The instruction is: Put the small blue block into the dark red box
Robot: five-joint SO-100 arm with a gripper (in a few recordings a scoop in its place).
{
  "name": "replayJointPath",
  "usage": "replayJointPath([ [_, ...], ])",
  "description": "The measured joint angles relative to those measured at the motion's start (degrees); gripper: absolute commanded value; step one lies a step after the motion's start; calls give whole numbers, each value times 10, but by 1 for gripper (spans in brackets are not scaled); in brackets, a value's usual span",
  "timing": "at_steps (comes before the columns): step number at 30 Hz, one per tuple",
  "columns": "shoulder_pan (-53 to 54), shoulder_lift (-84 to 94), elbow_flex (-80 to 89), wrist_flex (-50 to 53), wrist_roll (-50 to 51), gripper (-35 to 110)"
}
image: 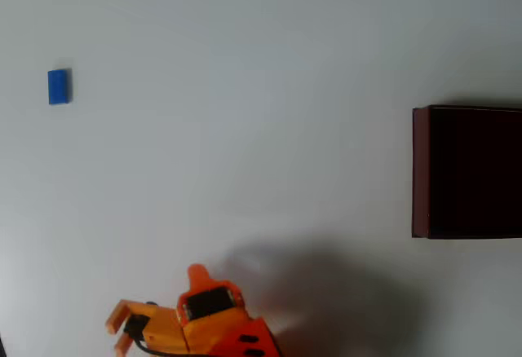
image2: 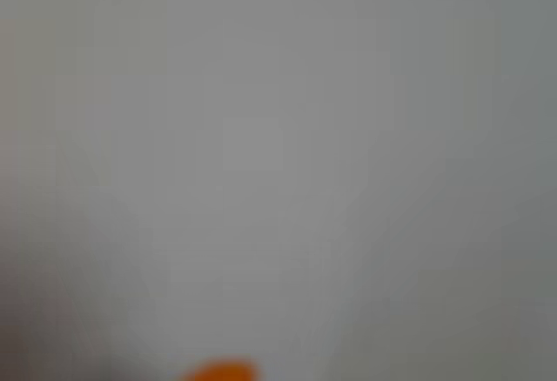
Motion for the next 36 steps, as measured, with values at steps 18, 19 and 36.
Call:
replayJointPath([
  [18, 75, -275, -257, 71, 510, 8],
  [19, 72, -267, -258, 74, 542, 8],
  [36, -35, -441, -247, -40, 896, 17],
])
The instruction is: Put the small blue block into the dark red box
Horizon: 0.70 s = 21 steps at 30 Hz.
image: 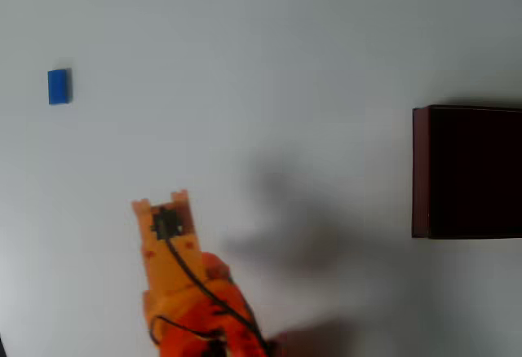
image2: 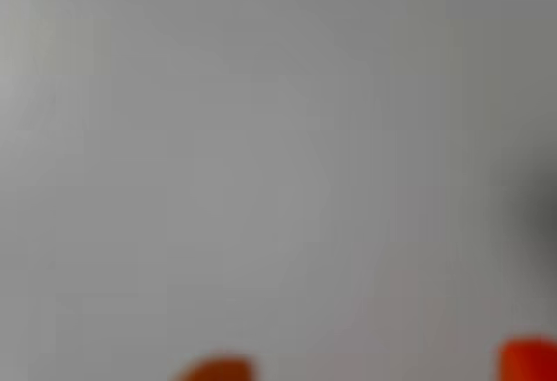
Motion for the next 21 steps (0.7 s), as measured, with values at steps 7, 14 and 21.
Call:
replayJointPath([
  [7, -35, -195, -128, -23, 82, 18],
  [14, -62, -377, -308, 2, 127, 21],
  [21, -70, -482, -449, 25, 167, 22],
])
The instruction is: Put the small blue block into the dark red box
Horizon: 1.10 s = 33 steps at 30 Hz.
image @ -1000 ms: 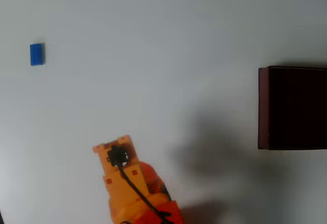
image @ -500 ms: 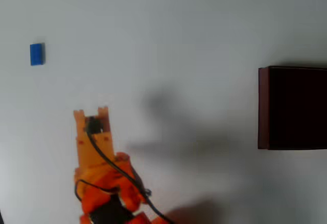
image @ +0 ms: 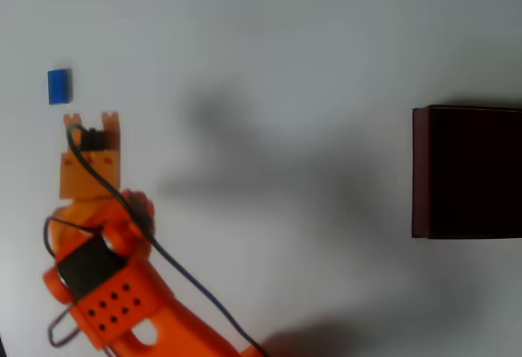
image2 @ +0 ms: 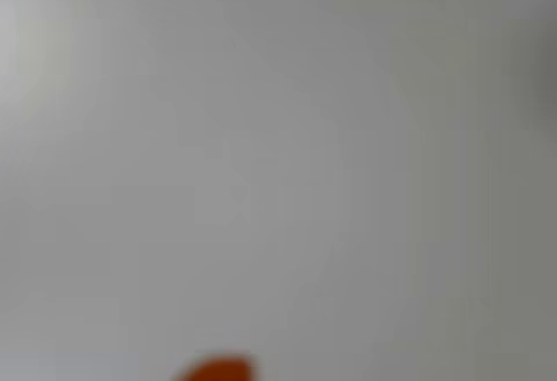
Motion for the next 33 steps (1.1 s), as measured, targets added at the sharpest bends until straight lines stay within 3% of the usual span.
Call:
replayJointPath([
  [19, -32, -333, -497, 174, 45, 22],
  [24, -40, -490, -742, 265, 45, 22],
  [33, -36, -642, -996, 282, 33, 22],
])
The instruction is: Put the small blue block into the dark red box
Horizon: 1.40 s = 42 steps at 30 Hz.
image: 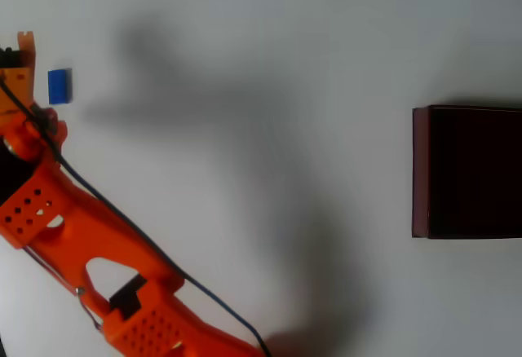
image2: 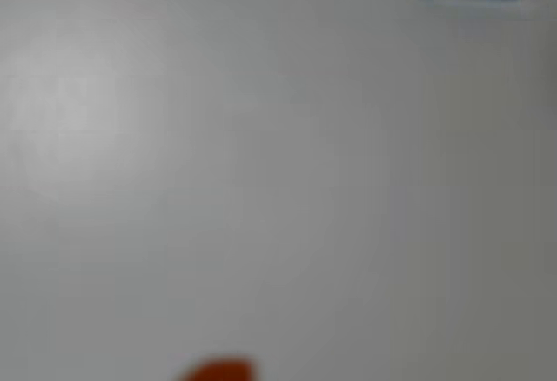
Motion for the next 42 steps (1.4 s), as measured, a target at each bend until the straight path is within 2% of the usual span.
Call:
replayJointPath([
  [16, 26, -112, -100, -3, -56, 22],
  [42, 21, -174, -125, -98, -47, 22],
])
